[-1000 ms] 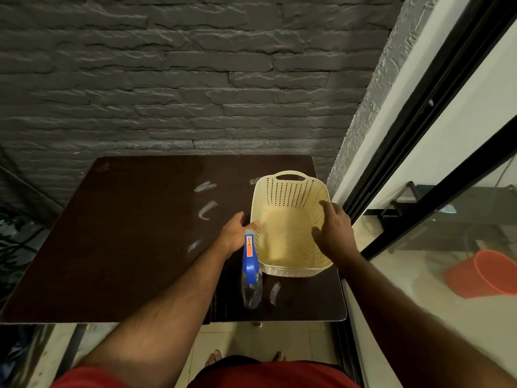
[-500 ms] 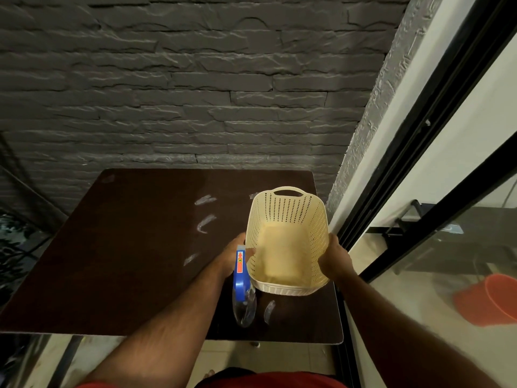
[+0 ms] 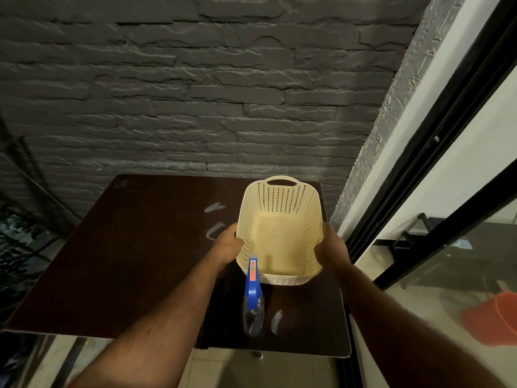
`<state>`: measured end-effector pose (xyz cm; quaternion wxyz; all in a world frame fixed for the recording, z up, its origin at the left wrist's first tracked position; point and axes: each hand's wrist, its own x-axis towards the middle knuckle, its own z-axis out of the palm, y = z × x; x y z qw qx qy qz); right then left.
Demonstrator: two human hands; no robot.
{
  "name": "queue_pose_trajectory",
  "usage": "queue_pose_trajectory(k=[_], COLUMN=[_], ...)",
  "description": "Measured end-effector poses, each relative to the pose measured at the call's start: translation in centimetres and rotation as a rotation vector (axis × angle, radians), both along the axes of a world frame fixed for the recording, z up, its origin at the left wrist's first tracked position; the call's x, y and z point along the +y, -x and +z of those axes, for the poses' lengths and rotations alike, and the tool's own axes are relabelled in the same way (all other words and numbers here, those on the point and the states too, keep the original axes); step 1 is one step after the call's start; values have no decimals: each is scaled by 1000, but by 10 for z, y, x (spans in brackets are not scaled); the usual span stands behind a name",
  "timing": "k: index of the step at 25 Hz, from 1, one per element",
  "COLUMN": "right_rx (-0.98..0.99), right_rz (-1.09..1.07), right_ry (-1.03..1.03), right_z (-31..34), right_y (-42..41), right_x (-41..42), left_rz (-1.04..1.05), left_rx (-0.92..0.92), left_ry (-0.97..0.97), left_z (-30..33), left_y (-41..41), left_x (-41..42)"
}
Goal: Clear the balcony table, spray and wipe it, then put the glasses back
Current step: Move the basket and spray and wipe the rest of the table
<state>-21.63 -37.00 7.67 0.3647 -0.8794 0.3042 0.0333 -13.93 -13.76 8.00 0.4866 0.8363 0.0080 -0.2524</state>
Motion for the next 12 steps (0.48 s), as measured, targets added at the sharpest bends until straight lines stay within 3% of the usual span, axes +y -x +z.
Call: queue_pose_trajectory(k=[8, 12], right_rx=[-58, 28], right_rz=[76, 140], right_ry=[46, 6], right_z=[41, 69], right_y=[-46, -71], right_x=[60, 91], left_rz=[0, -39], left_rx=[-120, -147], left_ry=[-27, -10], left_z=[34, 46], left_y=[-40, -62], left_x=[64, 107])
